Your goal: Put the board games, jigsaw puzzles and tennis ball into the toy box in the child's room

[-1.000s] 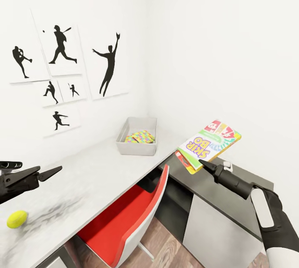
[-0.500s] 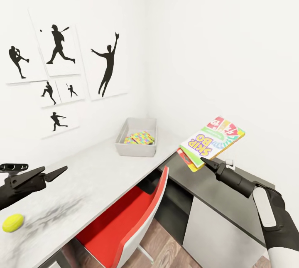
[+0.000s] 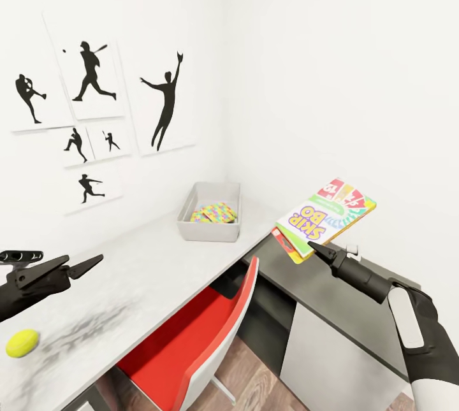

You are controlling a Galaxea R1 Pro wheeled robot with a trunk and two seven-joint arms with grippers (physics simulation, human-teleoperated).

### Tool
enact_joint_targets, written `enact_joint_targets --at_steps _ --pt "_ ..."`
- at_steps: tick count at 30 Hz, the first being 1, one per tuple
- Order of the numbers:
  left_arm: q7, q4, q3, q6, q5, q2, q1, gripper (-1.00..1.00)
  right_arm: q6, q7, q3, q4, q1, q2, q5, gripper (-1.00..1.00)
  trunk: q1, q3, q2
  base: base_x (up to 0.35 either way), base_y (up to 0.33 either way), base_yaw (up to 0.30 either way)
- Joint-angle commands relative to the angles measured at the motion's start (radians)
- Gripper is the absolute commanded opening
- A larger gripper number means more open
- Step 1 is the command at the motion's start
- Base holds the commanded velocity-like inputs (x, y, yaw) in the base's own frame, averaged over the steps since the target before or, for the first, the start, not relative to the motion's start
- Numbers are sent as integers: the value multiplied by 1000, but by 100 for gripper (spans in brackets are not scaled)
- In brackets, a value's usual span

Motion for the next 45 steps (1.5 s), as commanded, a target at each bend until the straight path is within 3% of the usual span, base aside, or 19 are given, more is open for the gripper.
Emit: enact_joint_targets --at_steps 1,45 --pt "0 0 0 9 3 0 -1 100 4 4 -1 0 -1 0 1 -100 -4 2 6 0 0 0" --pt "0 0 -9 10 3 0 -1 100 4 4 -1 -2 -1 0 4 -100 -172 140 314 0 0 0"
